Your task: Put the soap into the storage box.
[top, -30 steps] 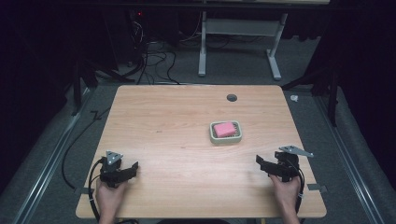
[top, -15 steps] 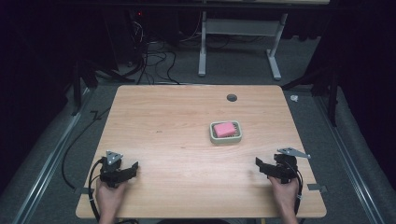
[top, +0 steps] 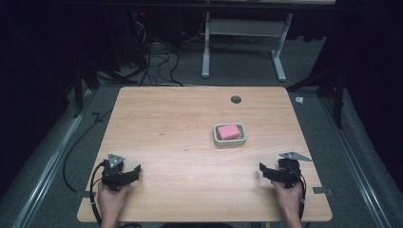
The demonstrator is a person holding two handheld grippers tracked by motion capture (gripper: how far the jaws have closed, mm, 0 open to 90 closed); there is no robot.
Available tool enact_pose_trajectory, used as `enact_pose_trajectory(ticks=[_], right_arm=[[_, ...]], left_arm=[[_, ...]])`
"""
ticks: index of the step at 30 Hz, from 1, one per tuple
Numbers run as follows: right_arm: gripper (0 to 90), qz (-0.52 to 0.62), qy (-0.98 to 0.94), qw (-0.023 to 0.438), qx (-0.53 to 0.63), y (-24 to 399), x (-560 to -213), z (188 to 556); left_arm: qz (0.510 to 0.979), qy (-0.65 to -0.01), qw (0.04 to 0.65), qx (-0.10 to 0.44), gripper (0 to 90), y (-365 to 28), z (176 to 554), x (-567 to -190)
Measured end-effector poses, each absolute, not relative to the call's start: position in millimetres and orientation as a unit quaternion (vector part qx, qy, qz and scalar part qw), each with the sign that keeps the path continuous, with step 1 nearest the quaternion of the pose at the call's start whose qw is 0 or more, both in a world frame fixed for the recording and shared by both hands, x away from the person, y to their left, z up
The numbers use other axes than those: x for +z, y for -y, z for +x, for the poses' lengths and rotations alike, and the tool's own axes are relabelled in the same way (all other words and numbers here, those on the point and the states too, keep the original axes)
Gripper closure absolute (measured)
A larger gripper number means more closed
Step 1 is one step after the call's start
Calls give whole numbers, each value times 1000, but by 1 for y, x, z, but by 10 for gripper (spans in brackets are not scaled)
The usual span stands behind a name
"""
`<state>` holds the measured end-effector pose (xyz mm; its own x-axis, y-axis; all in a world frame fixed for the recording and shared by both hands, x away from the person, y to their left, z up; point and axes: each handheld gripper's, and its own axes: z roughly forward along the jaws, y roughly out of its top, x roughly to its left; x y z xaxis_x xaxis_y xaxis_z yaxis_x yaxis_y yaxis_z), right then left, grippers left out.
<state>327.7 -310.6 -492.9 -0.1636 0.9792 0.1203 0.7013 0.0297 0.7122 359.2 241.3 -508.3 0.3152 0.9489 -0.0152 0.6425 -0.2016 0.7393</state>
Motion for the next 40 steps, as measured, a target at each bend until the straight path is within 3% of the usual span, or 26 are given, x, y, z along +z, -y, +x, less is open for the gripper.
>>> enact_pose_trajectory(ticks=[15, 23, 40], right_arm=[[175, 610, -696, 217, 312, 307, -498, 328], [172, 593, -708, 254, 289, 301, -502, 327], [163, 582, -716, 250, 293, 300, -503, 327]], left_arm=[[740, -538, 332, 231, 247, -241, 359, -508], [740, -538, 331, 231, 246, -241, 359, -508], [740, -537, 332, 231, 246, -241, 359, -508]])
